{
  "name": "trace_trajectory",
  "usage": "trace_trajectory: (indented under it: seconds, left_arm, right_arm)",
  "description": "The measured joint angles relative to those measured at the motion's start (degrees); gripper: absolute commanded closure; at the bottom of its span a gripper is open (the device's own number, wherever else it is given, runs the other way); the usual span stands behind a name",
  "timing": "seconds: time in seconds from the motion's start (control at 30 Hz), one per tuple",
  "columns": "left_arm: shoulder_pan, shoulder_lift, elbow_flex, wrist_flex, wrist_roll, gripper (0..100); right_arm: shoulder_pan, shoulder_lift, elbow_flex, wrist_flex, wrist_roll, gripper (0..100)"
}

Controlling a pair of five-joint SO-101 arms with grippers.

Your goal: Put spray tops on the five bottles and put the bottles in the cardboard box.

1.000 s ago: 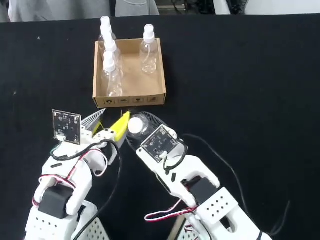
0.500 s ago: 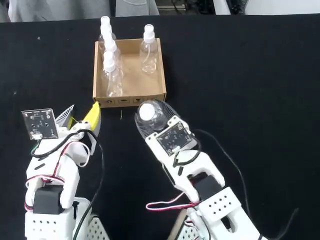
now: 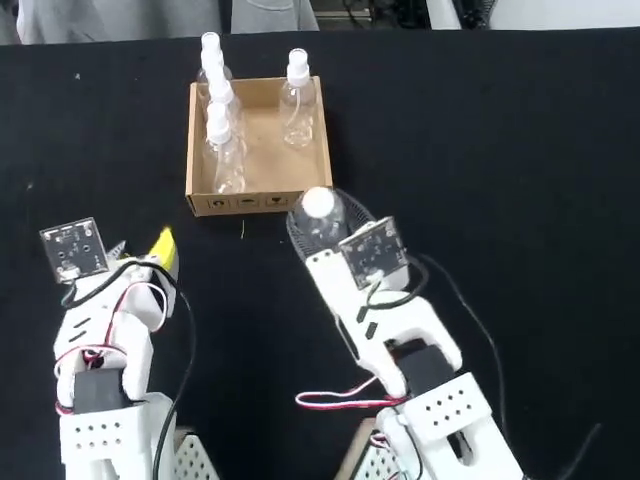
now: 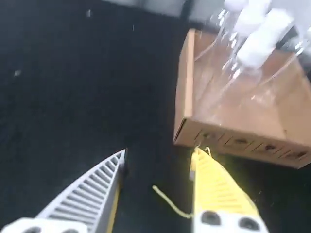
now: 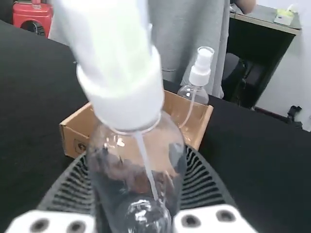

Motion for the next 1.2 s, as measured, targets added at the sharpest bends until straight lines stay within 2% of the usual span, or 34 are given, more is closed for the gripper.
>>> trace_trajectory:
  seconds: [0.33, 0.63, 1.03, 1.2]
  left_arm:
    - [0.0, -0.09, 0.97, 0.0, 0.0, 80]
    - [0.0, -0.09, 10.11, -0.18, 0.0, 80]
    - [-0.7, 0.0, 12.57, -0.18, 0.0, 80]
    - [-0.79, 0.0, 12.57, 4.22, 0.0, 80]
  right_arm:
    - [0.79, 0.0, -1.32, 0.79, -0.26, 98.7]
    - [0.7, 0.0, -1.49, 1.05, -0.26, 98.7]
    - [3.25, 0.09, -11.69, 8.18, -0.26, 98.7]
    - [3.16, 4.22, -17.23, 9.41, -0.26, 98.7]
